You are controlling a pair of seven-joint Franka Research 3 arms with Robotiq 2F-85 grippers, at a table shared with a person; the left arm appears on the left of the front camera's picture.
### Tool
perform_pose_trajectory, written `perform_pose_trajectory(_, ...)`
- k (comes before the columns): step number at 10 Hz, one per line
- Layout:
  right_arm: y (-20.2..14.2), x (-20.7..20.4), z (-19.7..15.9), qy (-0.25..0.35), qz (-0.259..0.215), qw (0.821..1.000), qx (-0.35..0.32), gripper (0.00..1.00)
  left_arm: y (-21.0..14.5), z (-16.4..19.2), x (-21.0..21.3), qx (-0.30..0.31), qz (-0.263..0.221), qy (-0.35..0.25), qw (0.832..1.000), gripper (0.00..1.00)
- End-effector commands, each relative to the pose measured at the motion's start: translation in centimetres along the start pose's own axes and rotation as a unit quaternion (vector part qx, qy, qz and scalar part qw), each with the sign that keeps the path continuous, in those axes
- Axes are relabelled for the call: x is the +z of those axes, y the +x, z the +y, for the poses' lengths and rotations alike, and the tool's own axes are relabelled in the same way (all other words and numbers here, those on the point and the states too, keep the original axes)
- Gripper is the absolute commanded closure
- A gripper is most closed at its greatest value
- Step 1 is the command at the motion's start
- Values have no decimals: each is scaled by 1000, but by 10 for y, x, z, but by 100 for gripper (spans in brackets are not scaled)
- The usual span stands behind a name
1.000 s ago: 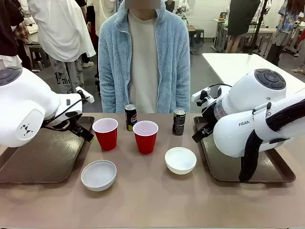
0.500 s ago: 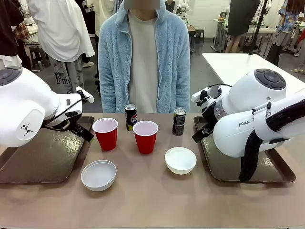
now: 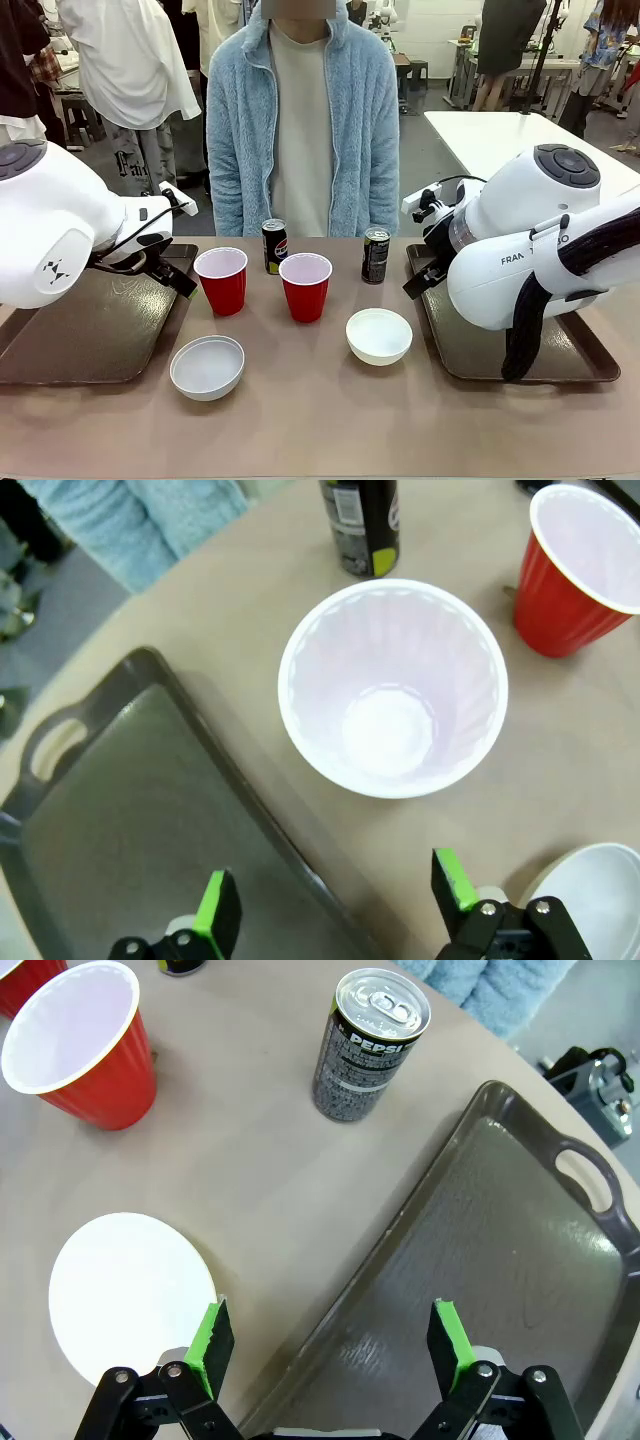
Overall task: Prepare tableware on both trays.
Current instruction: Pick up a Picnic Bowl from the table and place it on a Handle tray.
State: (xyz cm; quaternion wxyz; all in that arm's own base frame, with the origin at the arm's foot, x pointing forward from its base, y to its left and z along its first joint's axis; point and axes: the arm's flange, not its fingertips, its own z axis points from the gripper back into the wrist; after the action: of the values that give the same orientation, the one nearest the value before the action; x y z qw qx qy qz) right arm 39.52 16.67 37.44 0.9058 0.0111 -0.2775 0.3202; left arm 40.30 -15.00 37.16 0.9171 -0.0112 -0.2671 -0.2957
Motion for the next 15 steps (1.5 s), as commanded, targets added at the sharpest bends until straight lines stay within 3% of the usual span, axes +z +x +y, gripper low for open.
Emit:
perform_pose_trajectory(1,0,0,0,0,0,1000,0,0,0,0,0,0,0,0,1000,0)
perform_pose_trajectory(3,0,0,0,0,0,1000,0,0,0,0,0,0,0,0,1000,0)
perform_pose_trajectory(5,-25,67,21,-16,56,998,-23,0,-36,1,73,0,55,-40,998,0)
perform_pose_trajectory(7,-50,127,36,-19,87,995,-49,0,-62,3,119,-3,80,-73,994,0)
perform_pose_trajectory(9,-86,175,55,11,129,989,-65,0,-84,-7,147,-1,99,-118,988,0)
perform_pose_trajectory(10,-95,180,54,12,130,989,-66,0,-86,-8,151,19,99,-85,991,0)
perform_pose_trajectory(11,-13,151,29,-11,116,992,-52,0,-24,9,135,-1,98,-98,990,0)
perform_pose_trajectory(12,-13,151,29,-11,116,992,-52,0,-24,9,135,-1,98,-98,990,0)
perform_pose_trajectory(13,-29,192,41,-4,128,990,-53,0,-34,9,162,2,103,-102,989,0)
perform_pose_trajectory(14,-30,163,21,97,124,983,-94,0,-34,10,142,29,72,-183,980,0)
perform_pose_trajectory(15,-31,158,-5,198,77,967,-141,0,-23,34,142,57,36,-290,955,0)
